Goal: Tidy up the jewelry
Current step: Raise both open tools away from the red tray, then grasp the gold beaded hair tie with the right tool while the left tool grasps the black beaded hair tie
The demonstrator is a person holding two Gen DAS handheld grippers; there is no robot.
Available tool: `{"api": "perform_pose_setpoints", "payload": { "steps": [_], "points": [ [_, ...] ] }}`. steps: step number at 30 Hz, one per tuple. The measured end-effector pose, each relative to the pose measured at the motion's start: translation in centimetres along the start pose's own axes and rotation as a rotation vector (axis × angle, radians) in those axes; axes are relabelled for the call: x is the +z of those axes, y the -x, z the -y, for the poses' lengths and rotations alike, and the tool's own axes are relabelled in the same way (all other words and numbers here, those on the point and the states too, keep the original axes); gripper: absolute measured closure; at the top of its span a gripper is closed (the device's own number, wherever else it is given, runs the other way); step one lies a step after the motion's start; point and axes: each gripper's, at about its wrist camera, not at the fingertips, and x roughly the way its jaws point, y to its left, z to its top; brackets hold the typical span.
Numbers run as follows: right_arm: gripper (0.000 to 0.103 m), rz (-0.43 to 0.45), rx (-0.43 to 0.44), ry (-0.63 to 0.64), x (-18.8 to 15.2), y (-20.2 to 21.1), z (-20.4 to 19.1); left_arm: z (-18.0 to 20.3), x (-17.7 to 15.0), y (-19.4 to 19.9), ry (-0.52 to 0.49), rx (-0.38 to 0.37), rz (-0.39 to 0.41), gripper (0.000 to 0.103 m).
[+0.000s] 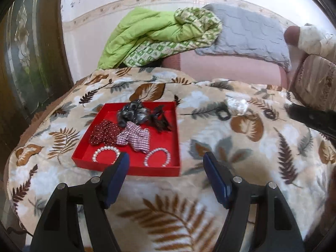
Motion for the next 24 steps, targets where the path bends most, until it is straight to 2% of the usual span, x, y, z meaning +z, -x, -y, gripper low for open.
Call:
{"api": "perform_pose_setpoints", "payload": {
  "steps": [3,7,9,16,21,24],
  "points": [
    [0.014,0.029,0.006,-0.028,0.7,1.5,0.9,1.3,0.5,2.2,0.0,0.005,0.017,0.031],
    [0.014,0.08,0.003,-0.004,1.1,4.3,1.2,2.9,1.5,5.2,-0.018,0.019,0.046,0.031],
    [0.014,0.089,0.009,-0.002,0.9,5.3,1.6,3.7,1.9,6.8,-0.04,0.03,0.07,0.031],
    [0.014,0.1,0.025,-0.062,0.3,8.8,3.3,5.7,2.9,11.5,-0.064,0.001,0.129,0.029],
    [0.014,0.115,-0.052,-0.005,1.1,10.8,3.4,7.5,3.5,12.6,-0.107,-0.022,0.155,0.027],
    [0.018,0.095,-0.078,0.027,2.8,10.3,4.0,8.2,4.5,10.9,-0.115,-0.07,0.121,0.026]
  ]
}}
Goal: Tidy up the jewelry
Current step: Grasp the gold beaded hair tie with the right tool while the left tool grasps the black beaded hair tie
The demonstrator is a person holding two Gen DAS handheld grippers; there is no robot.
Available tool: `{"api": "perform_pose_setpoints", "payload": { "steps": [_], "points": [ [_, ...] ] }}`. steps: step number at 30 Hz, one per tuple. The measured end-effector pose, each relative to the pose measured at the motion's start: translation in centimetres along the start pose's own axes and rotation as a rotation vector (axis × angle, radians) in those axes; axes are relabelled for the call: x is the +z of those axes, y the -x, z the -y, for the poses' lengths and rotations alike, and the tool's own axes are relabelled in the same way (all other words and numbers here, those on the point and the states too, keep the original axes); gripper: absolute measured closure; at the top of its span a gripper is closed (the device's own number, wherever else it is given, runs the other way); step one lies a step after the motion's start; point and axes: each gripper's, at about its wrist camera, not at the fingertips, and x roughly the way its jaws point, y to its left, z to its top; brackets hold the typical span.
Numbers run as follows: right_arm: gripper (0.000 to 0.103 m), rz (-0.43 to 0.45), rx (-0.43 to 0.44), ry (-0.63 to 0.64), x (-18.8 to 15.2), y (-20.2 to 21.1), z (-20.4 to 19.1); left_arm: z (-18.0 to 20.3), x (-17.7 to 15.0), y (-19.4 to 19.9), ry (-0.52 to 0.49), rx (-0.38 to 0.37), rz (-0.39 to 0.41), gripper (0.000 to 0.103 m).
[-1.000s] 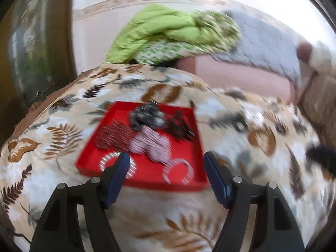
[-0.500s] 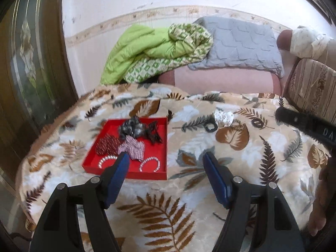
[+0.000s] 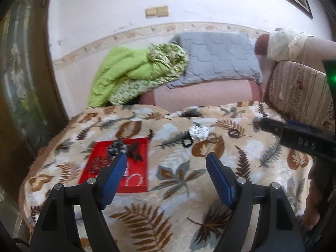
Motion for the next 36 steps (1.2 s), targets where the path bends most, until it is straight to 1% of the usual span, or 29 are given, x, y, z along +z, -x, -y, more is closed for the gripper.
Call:
{"api": "perform_pose_setpoints", "payload": {
  "steps": [2,4,5,6,7,8,9,10,11,12,14,16,17,18,19,21,22,24,25,27,28,29,30,33,36],
  "points": [
    [0.024,-0.024,0.011,0.003,0.9,-1.1,0.7,0.0,0.6,-1.9,0.012,-0.03,-0.03,0.026],
    [0.036,-0.053,0.016,-0.007,1.9,-3.1,1.7,0.1,1.6,-4.9,0.013,-0.053,-0.053,0.026],
    [0.038,-0.072,0.015,-0.012,2.4,-4.4,2.3,0.3,1.9,-6.3,0.006,-0.054,-0.065,0.026],
    [0.042,-0.097,0.02,-0.019,3.0,-6.1,3.0,0.4,2.6,-8.5,0.0,-0.057,-0.086,0.026],
    [0.046,-0.126,0.036,-0.03,3.6,-8.1,3.8,0.4,2.9,-9.8,0.004,-0.067,-0.095,0.026],
    [0.049,-0.153,0.043,-0.044,4.0,-9.9,4.6,0.4,3.4,-11.9,0.013,-0.083,-0.109,0.026],
    [0.054,-0.171,0.044,-0.056,4.4,-11.3,5.3,0.4,3.9,-13.8,0.026,-0.093,-0.123,0.026],
    [0.056,-0.191,0.047,-0.067,4.9,-13.4,6.1,0.2,4.4,-15.4,0.041,-0.107,-0.132,0.026],
    [0.056,-0.201,0.05,-0.071,5.1,-14.6,6.5,0.1,4.7,-16.7,0.053,-0.121,-0.136,0.026],
    [0.056,-0.219,0.052,-0.078,5.6,-16.9,7.3,-0.1,5.2,-19.0,0.066,-0.138,-0.138,0.026],
    [0.059,-0.252,0.051,-0.083,5.9,-20.0,7.9,-0.3,5.2,-22.2,0.075,-0.146,-0.149,0.026],
    [0.063,-0.286,0.044,-0.087,5.7,-23.7,8.3,-0.8,4.3,-24.4,0.102,-0.143,-0.159,0.026],
    [0.064,-0.303,0.032,-0.093,5.2,-25.8,8.6,-1.1,3.7,-25.6,0.118,-0.115,-0.18,0.026],
    [0.066,-0.312,0.02,-0.09,4.8,-27.2,8.6,-1.1,3.0,-26.8,0.118,-0.103,-0.226,0.026],
    [0.069,-0.321,0.006,-0.082,4.2,-28.6,8.5,-1.0,2.4,-27.6,0.105,-0.126,-0.254,0.029],
    [0.074,-0.348,-0.023,-0.049,2.7,-31.9,8.0,-0.8,1.9,-28.1,0.069,-0.108,-0.265,0.029],
    [0.074,-0.363,-0.027,-0.037,2.1,-33.2,7.9,-0.8,1.8,-28.2,0.067,-0.099,-0.266,0.029],
    [0.077,-0.415,-0.042,-0.019,0.4,-35.7,7.7,-1.5,1.8,-28.5,0.103,-0.11,-0.285,0.029],
    [0.077,-0.416,-0.07,-0.016,-0.2,-36.2,7.7,-1.8,1.7,-28.6,0.121,-0.106,-0.293,0.029],
    [0.077,-0.398,-0.085,0.0,-0.4,-36.3,7.5,-2.3,1.5,-28.9,0.134,-0.092,-0.298,0.029],
    [0.079,-0.398,-0.089,0.011,-0.3,-36.3,7.3,-2.2,1.3,-29.0,0.126,-0.082,-0.297,0.029],
    [0.083,-0.397,-0.102,0.031,-0.4,-36.1,7.1,-2.1,1.3,-29.0,0.119,-0.077,-0.295,0.029],
    [0.089,-0.396,-0.122,0.043,-0.5,-36.0,6.9,-2.0,1.1,-29.1,0.112,-0.074,-0.293,0.029],
    [0.09,-0.387,-0.133,0.052,-0.8,-35.6,7.0,-1.7,0.6,-29.4,0.103,-0.086,-0.294,0.033],
    [0.09,-0.359,-0.126,0.038,-0.5,-33.4,6.8,-1.5,0.3,-30.0,0.105,-0.085,-0.293,0.034]
  ]
}}
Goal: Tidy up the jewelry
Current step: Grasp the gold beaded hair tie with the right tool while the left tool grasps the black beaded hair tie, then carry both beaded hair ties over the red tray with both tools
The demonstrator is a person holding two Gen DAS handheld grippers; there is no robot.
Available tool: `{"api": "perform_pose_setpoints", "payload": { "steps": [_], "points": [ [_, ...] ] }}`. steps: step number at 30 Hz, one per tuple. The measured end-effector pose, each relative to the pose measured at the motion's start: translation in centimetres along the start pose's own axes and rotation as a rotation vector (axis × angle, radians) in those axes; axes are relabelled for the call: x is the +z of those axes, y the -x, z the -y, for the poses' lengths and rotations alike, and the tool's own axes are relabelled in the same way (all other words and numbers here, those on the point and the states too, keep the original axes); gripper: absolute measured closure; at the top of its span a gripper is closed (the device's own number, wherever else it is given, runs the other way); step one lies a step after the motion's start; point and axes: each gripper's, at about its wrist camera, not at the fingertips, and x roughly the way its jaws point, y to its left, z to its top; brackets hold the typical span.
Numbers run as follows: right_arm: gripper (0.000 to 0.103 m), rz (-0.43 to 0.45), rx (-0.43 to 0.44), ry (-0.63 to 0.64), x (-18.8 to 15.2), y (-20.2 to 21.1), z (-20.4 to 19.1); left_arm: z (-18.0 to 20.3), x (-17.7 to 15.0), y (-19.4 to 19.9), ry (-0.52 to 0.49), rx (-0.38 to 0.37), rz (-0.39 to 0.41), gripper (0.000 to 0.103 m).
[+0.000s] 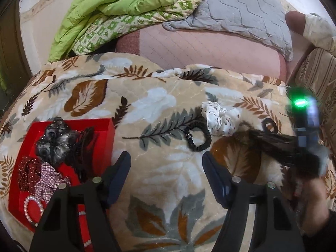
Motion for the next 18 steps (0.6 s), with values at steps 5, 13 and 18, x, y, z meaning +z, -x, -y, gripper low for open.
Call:
{"api": "perform_pose_setpoints", "payload": {
  "steps": [5,13,18],
  "points": [
    [0.09,0.069,0.021,0.018,0.2,6.3,-0.6,1.3,0.5,-3.0,0.005,-0.041,-0.059,0.038],
    [0.09,0.191,0.108,-0.107,2.2,12.1,2.2,3.5,2.0,-8.5,-0.009,-0.055,-0.146,0.065],
    [0.09,0.162,0.065,-0.105,1.6,10.4,2.6,4.4,2.0,-11.3,-0.022,-0.014,-0.187,0.076]
  ]
}}
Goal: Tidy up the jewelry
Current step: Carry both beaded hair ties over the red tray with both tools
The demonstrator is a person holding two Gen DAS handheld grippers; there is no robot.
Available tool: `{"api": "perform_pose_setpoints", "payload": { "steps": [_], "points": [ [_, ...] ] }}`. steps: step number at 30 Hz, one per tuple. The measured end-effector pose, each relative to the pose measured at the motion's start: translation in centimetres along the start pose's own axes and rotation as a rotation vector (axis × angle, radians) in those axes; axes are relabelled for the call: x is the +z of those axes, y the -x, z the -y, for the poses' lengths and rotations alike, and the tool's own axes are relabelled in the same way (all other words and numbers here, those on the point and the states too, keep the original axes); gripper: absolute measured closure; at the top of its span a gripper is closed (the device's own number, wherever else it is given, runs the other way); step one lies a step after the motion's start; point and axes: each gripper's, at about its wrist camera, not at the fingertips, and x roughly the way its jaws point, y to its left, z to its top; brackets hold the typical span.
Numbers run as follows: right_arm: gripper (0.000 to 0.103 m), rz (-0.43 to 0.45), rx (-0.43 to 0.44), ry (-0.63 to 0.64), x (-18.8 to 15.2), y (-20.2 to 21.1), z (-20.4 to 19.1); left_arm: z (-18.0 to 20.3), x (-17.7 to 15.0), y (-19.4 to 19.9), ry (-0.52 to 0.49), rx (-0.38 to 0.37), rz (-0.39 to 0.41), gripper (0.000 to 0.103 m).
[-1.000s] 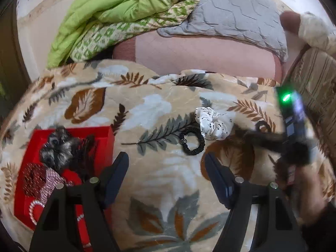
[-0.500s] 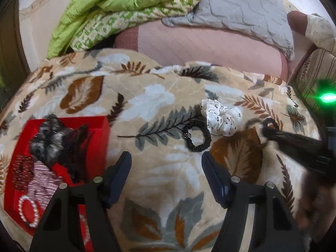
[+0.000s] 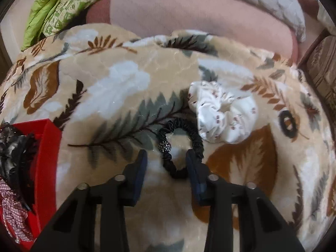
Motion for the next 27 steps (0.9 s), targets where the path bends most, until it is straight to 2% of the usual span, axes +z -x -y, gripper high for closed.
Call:
{"api": "perform_pose_setpoints", "payload": {
  "steps": [1,4,7,10,13,18,22,26,27],
  "points": [
    [0.09,-0.007,0.002,-0.013,-0.1,-0.2,0.4,0.2,0.0,-0.5,-0.011,0.004,-0.003,0.082],
    [0.09,-0.027,-0.016,-0.018,-0.7,-1.1,1.0,0.4,-0.4,-0.3,-0.024,0.019,0.035,0.091],
    [0.09,-0.022,-0.035,-0.01,-1.0,-1.1,1.1,0.3,-1.2,0.8,-0.052,0.024,0.058,0.091],
    [0.09,-0.007,-0.031,-0.002,-1.2,-0.3,0.6,-0.5,-2.1,3.8,-0.042,0.006,0.089,0.091],
    [0.09,0.013,-0.014,-0.006,-1.6,1.1,-0.6,-1.7,-2.9,9.2,-0.025,-0.012,0.168,0.091],
    [0.09,0.085,0.032,0.038,-3.7,4.9,-4.7,-4.4,-5.7,18.3,-0.015,-0.005,0.29,0.091],
    [0.09,0.102,0.102,0.101,-6.2,6.9,-9.0,-8.1,-8.1,22.6,0.043,0.015,0.319,0.091],
    [0.09,0.099,0.192,0.189,-8.5,8.3,-14.7,-13.5,-10.1,25.1,0.132,0.081,0.405,0.091],
    [0.09,0.099,0.202,0.215,-8.7,8.4,-16.0,-15.6,-10.8,25.2,0.18,0.088,0.42,0.091]
  ]
}}
